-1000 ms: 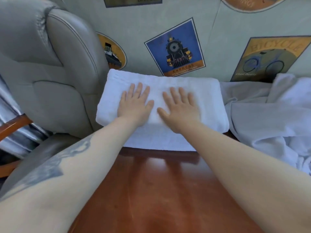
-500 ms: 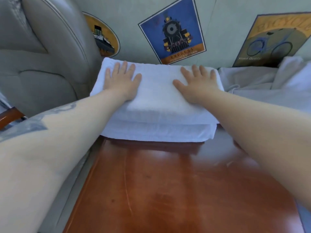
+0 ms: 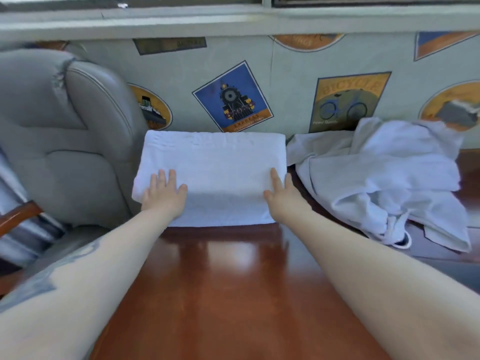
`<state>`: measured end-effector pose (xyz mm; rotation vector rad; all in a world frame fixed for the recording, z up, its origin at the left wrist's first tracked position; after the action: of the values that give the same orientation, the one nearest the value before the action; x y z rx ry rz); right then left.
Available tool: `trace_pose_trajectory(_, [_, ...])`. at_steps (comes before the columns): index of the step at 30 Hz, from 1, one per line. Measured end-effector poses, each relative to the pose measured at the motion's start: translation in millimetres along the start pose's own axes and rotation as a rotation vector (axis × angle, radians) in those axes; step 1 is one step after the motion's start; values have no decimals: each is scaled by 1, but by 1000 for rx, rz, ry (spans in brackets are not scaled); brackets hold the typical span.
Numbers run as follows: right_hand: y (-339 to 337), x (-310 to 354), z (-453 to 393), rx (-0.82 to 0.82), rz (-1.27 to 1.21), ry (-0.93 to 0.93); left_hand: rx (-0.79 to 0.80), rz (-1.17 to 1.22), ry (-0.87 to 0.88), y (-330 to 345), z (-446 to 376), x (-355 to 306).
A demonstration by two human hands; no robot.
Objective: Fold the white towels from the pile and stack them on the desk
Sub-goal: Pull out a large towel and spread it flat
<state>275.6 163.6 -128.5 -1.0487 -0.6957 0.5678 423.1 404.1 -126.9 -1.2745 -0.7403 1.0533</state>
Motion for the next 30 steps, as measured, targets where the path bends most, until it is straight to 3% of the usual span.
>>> trace_pose_trajectory(5, [2,-46,61,19,46,-7,35,94,189,28,62,-89])
trace_pose_trajectory(11, [-33,-152,97,56,57,118,34,165,467,45,125,-238])
trace_pose_trajectory(16, [-68,-247,122,29,38,164,24,203,561,46,162,-337])
trace_pose_trajectory(23, [-76,-371,154,113,-36,192,68,232,543,74,211,-440])
trace_pose_trajectory(30, [-66,-446,168,222,-48,200,165,269,422,121,244,-487])
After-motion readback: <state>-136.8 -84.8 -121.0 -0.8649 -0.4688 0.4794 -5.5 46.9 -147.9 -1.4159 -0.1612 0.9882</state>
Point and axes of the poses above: each hand's wrist, its own z-axis away from the middle knuckle, its own y-axis out of the palm, x = y × z, the point moved 3 cm from there along -z, towards the middle knuckle, and after that the axes turned 10 degrees about y, right-handed, at the moved point
